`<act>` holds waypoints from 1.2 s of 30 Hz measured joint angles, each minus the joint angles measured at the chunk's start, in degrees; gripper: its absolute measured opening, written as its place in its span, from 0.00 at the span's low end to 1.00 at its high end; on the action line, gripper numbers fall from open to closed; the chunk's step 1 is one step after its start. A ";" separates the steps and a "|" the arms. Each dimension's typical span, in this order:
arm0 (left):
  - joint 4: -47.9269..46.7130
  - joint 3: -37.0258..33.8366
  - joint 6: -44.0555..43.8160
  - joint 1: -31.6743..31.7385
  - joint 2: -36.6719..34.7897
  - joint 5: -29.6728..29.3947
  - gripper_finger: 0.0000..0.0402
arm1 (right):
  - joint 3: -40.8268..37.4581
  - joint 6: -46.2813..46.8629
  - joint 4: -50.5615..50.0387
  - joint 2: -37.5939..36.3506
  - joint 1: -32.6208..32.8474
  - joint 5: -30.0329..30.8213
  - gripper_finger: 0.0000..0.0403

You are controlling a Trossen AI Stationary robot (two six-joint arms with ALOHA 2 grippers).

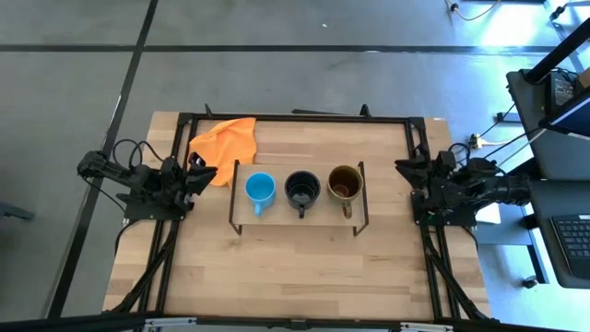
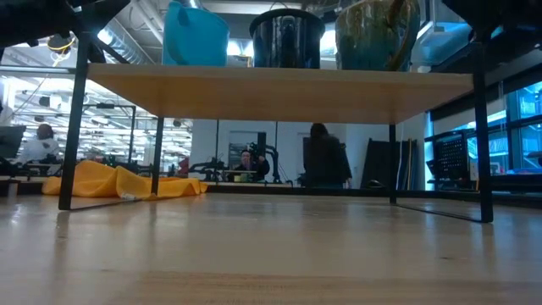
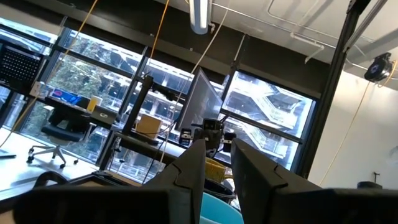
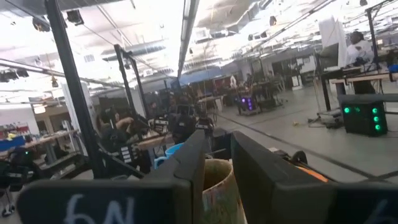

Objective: Stack small to large cups/mugs on shelf
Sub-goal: Return to Home Position

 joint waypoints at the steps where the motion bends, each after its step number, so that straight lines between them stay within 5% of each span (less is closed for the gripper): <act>1: 0.00 0.00 0.00 0.00 0.00 0.00 0.18 | -0.68 0.06 0.98 0.00 0.00 0.00 0.20; 17: -0.09 0.00 -1.19 0.00 0.00 -0.01 0.18 | -8.46 1.51 12.48 0.00 0.00 0.02 0.20; 36: -1.84 0.00 -1.44 0.00 0.00 -1.36 0.18 | -11.32 3.50 11.43 0.00 0.00 0.11 0.20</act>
